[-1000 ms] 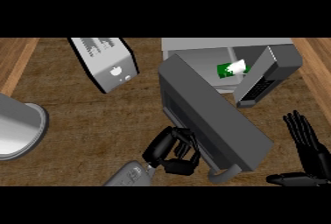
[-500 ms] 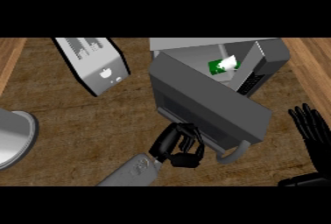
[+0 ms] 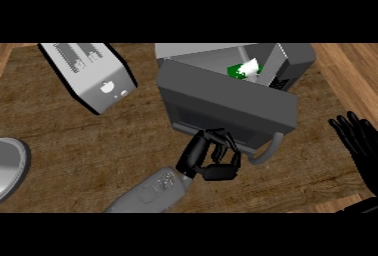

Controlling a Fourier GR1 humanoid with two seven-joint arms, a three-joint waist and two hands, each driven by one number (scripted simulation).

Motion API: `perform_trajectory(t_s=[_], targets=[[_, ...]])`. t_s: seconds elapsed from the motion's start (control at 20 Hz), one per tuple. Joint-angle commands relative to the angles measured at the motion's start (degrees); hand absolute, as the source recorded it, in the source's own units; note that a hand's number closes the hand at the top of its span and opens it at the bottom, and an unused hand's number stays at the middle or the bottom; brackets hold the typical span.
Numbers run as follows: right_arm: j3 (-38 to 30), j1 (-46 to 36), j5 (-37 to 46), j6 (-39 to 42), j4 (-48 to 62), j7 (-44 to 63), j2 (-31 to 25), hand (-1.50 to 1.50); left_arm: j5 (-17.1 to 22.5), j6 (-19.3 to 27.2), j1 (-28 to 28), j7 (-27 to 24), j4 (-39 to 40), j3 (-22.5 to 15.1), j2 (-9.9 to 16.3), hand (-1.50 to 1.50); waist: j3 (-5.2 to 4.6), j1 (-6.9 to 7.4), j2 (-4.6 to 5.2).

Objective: Pick up the milk, place it into the microwave and close the microwave

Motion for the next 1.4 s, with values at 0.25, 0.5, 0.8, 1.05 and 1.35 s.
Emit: perform_trajectory(t_s=[0.25,0.5,0.8,1.05,1.35], targets=[[-2.4,-3.4,-2.6,2.5,-2.7,2.0,-4.7,-1.5,9.4,10.4,-7.2,-1.5,0.9,3.4,-0.4,1.5,0.11,-2.11,0.79],[-3.6,-6.1,-4.5,2.5,-4.0,3.9,-6.3,-1.5,13.2,12.8,-11.3,-0.3,3.4,3.8,-0.4,-1.5,0.12,-3.93,1.38],[-9.5,-11.2,5.1,-3.5,-6.1,2.3,-13.5,1.5,17.7,17.0,-13.8,0.9,5.5,6.6,-0.4,-1.5,-0.01,-5.35,1.84],[-9.9,-12.3,7.2,-4.8,-6.6,1.7,-14.2,1.5,21.4,18.3,-14.1,-1.4,4.3,7.5,-0.4,-1.5,0.05,-5.82,2.28],[-10.3,-15.2,8.3,-5.7,-5.0,2.2,-15.2,1.5,23.8,19.4,-14.3,-3.5,5.3,6.2,-0.4,-1.5,0.16,-4.43,3.22]])
